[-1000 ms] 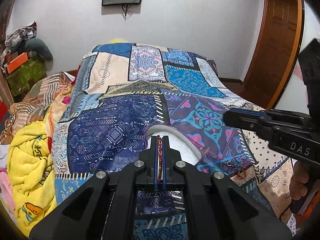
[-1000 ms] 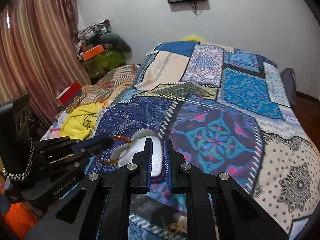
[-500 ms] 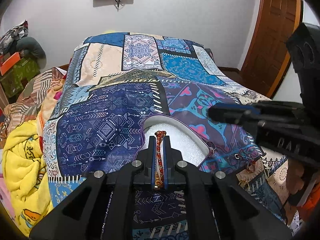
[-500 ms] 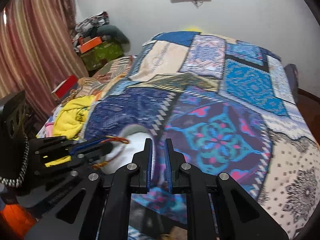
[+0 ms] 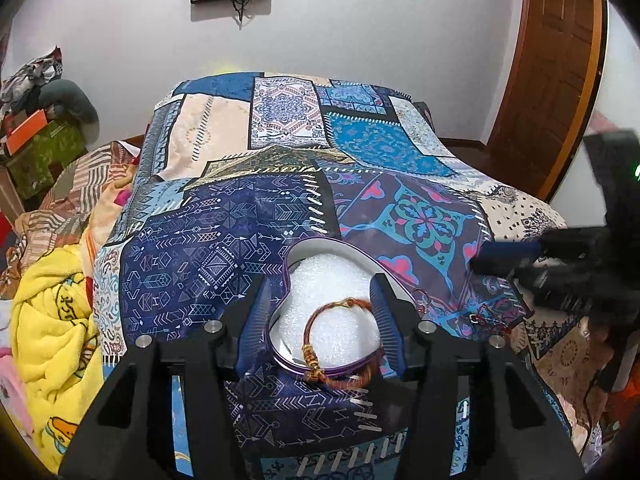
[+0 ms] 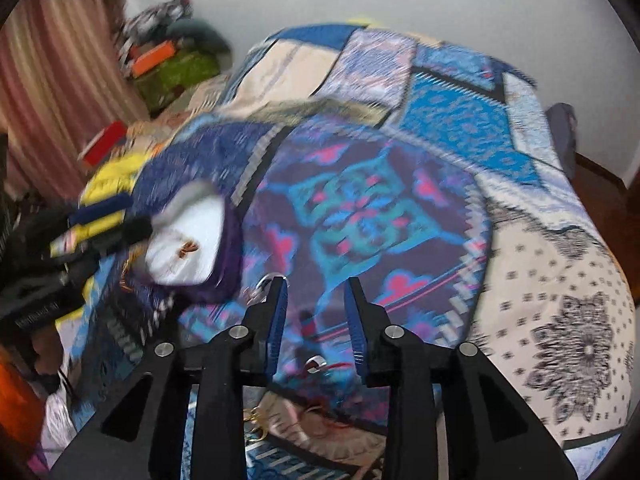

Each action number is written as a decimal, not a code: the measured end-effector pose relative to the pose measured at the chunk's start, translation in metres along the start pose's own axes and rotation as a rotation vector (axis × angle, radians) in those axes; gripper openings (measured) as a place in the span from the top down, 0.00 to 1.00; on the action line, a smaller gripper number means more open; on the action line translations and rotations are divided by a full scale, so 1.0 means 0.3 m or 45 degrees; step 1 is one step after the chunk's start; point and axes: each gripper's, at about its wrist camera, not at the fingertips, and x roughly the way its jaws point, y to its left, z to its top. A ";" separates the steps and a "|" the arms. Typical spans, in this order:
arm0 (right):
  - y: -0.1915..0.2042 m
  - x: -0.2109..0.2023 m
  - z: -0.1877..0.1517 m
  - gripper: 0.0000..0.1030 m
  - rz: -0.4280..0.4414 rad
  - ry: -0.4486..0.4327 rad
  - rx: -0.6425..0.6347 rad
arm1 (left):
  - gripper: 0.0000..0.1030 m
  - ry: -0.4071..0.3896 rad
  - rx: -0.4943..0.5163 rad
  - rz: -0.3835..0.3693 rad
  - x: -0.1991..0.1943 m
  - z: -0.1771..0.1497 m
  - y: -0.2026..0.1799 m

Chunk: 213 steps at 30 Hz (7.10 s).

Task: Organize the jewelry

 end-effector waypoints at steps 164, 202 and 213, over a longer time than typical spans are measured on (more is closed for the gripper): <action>-0.005 -0.105 -0.329 0.85 -0.012 0.094 0.004 | 0.80 0.320 0.124 -0.205 0.088 -0.219 -0.350; 0.005 -0.214 -0.311 0.77 -0.101 -0.032 0.042 | 0.91 0.093 -0.020 -0.159 -0.180 -0.160 -0.210; -0.059 -0.114 -0.369 0.77 -0.074 0.087 0.125 | 0.91 0.131 -0.024 -0.144 -0.158 -0.193 -0.205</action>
